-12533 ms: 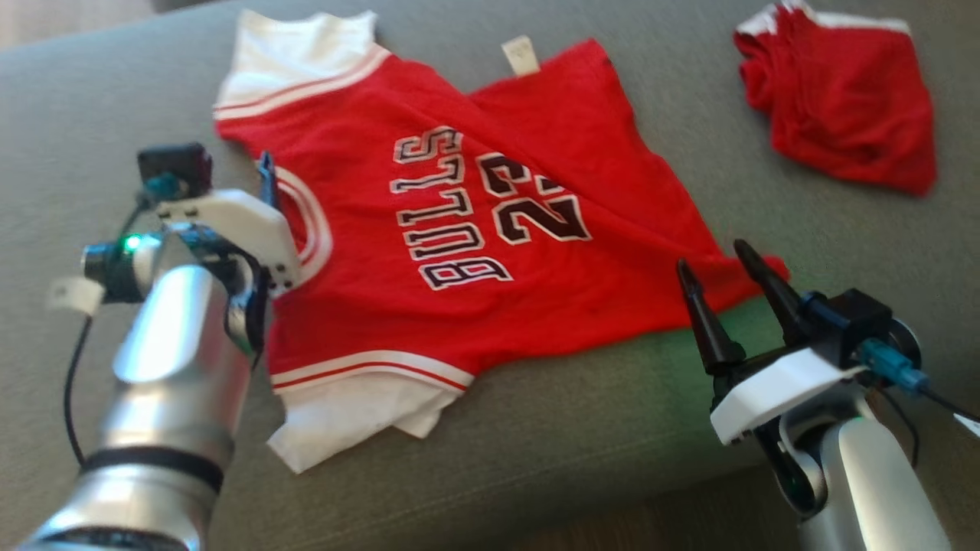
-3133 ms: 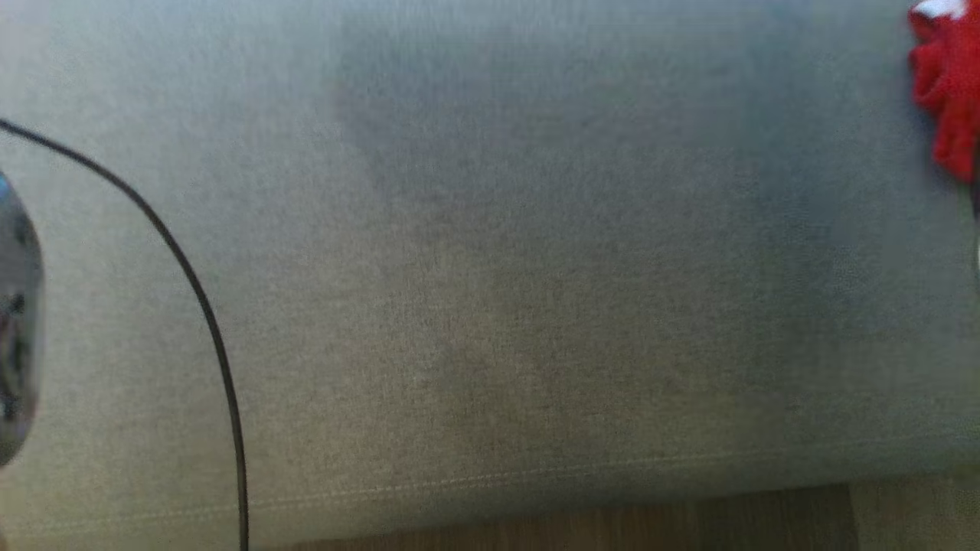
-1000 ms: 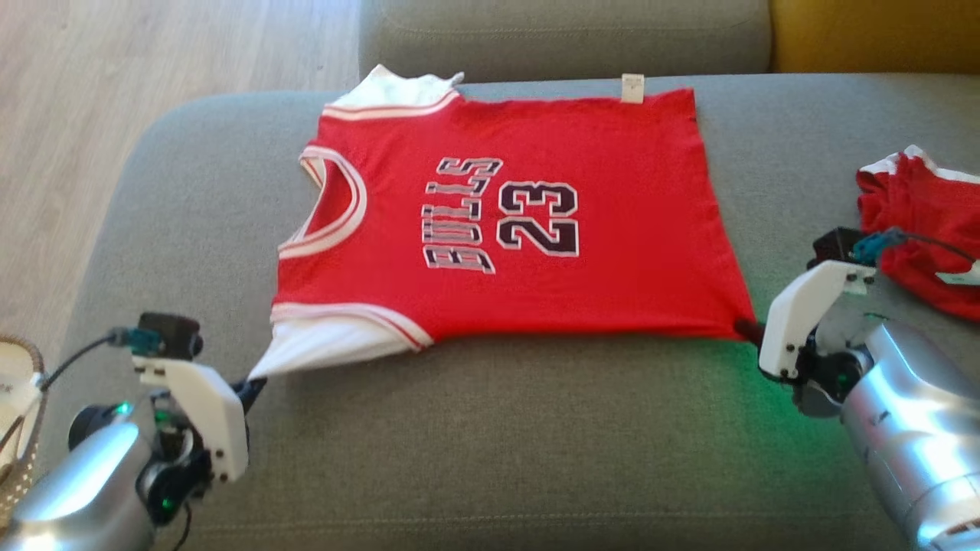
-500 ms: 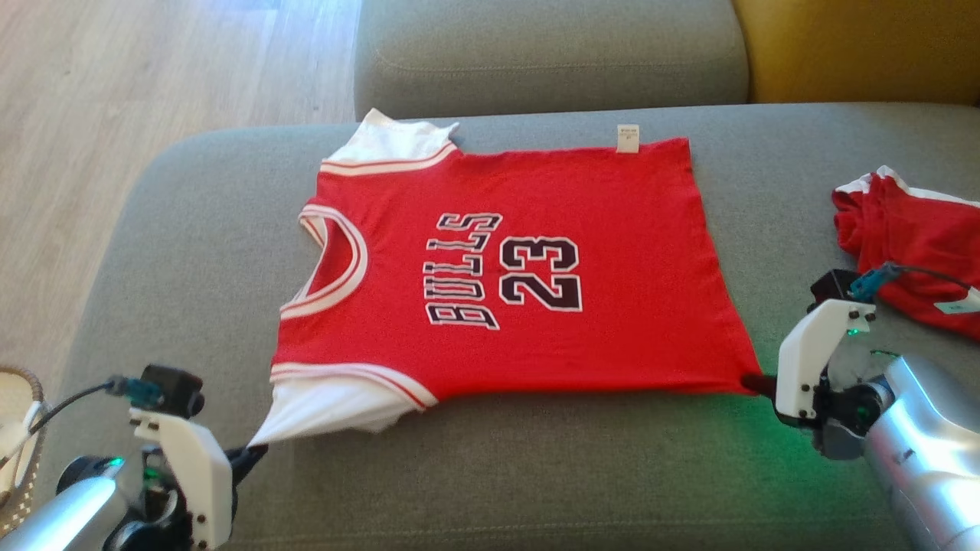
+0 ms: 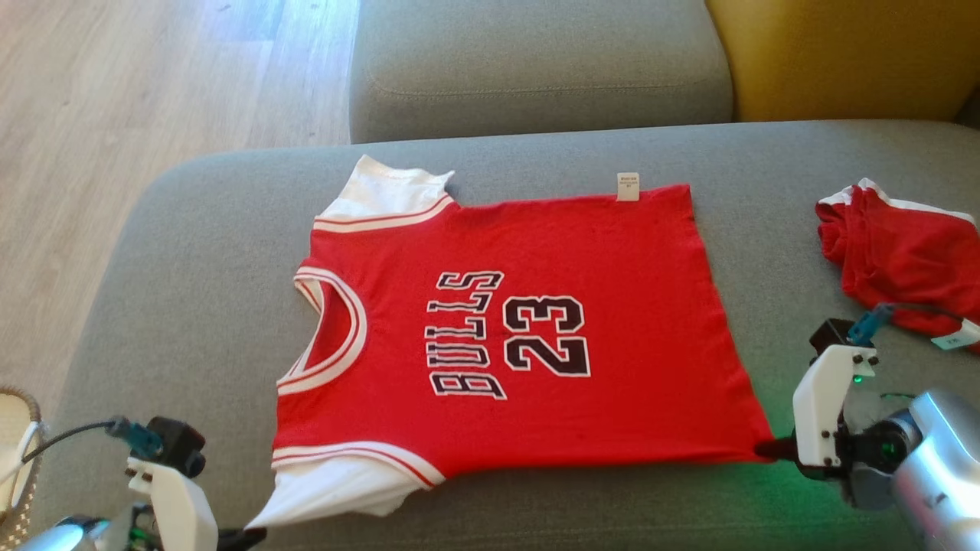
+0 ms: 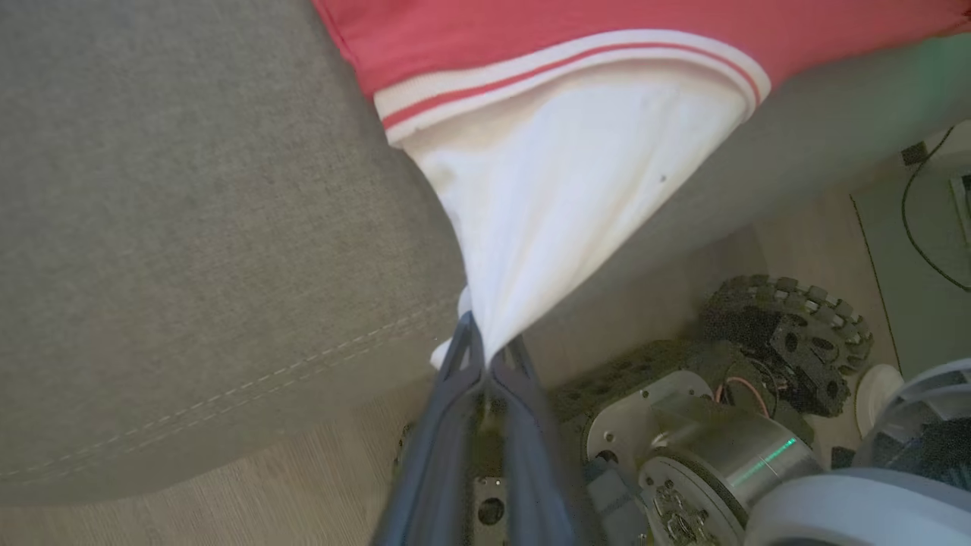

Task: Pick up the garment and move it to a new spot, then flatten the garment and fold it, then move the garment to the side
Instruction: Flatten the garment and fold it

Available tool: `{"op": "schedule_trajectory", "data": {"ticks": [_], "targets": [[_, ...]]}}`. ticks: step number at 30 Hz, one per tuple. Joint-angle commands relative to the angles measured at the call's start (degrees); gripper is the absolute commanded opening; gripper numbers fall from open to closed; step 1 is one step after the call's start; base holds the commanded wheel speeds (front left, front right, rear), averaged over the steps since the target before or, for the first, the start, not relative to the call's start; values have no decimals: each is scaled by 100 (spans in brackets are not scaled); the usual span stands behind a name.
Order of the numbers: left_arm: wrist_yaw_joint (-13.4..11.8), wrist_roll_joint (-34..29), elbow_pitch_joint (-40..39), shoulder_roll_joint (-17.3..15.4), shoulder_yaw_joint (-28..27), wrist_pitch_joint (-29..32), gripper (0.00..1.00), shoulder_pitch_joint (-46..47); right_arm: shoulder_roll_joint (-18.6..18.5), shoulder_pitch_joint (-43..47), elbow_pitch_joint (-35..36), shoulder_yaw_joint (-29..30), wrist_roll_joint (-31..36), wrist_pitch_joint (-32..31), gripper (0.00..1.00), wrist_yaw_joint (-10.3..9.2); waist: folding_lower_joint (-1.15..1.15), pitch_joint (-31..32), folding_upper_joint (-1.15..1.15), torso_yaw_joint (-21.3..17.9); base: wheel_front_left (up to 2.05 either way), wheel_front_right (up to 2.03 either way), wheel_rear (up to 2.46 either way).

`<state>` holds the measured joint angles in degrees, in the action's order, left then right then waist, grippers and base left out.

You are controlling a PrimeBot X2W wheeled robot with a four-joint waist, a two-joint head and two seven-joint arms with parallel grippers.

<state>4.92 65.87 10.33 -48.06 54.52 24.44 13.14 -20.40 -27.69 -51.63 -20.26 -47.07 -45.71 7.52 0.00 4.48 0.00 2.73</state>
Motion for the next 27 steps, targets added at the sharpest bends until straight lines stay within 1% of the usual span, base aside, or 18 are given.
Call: {"op": "schedule_trajectory", "data": {"ticks": [1,6,7,13,16,20,23,27], "targets": [[-80,115,-204,-407,-279,83,0,196,-218,14,264,-34,-76,-129,0,-3,0,17,0,-10,0,0,0],[-207,320,-613,-631,-274,308,0,38,-299,294,566,70,-129,-593,0,-3,0,54,0,-45,0,0,0],[-207,320,-613,-631,-274,308,0,38,-299,294,566,70,-129,-593,0,-3,0,54,0,-45,0,0,0],[-334,500,-952,-828,-269,483,0,-108,-351,623,1098,239,-51,-1063,0,-3,0,64,0,-95,0,0,0],[-392,508,-1058,-865,-325,424,0,-102,-362,704,1403,431,59,-1071,0,-3,0,36,0,-113,0,0,0],[-457,508,-1120,-837,-424,325,0,-23,-298,740,1738,746,221,-981,0,-3,0,-38,0,-123,0,0,0],[-491,502,-1136,-799,-483,307,0,77,-209,728,1851,1000,406,-912,0,-3,0,-100,0,-123,0,0,0],[-520,439,-1112,-738,-567,267,0,263,-54,703,1966,1226,622,-972,0,-3,0,-164,0,-119,0,0,0]]}}
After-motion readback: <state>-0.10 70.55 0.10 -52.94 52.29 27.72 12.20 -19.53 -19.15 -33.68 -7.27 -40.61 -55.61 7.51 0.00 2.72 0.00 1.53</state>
